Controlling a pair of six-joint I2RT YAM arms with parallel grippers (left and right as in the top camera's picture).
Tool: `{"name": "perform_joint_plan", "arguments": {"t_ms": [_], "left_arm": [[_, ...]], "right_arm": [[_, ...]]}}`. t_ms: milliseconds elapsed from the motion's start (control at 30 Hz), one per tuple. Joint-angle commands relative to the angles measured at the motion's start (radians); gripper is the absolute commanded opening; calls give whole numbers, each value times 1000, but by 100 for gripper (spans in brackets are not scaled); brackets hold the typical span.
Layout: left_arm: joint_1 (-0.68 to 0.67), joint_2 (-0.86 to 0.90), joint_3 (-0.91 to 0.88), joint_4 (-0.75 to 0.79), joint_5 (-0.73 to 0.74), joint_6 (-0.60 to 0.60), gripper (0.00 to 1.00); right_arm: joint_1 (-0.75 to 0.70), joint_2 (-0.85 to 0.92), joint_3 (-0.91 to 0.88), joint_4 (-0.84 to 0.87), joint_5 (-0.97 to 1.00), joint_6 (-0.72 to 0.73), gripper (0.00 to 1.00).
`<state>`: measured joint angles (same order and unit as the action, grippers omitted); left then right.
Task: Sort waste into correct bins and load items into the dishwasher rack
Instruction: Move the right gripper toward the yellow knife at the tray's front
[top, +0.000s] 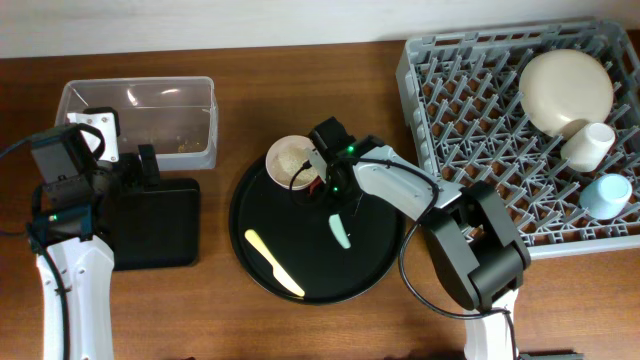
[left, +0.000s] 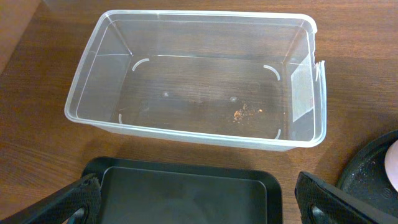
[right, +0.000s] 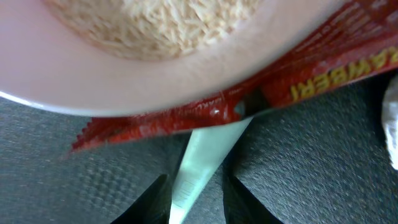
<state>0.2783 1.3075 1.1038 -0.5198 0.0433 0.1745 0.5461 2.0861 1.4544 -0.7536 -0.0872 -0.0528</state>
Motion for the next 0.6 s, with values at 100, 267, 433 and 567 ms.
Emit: {"name": "perform_joint_plan", "arguments": {"t_ms": [100, 267, 433, 567], "left_arm": [[5, 2, 21, 2, -6, -13, 99], [5, 2, 21, 2, -6, -13, 99], [5, 2, 21, 2, -6, -13, 99], [5, 2, 21, 2, -6, -13, 99]], "right_arm": [[-2, 17, -8, 8, -43, 22, 33], [-3, 64, -8, 31, -32, 35, 53], [-3, 80, -8, 35, -32, 36, 29], [-4, 80, -8, 43, -32, 35, 22]]}}
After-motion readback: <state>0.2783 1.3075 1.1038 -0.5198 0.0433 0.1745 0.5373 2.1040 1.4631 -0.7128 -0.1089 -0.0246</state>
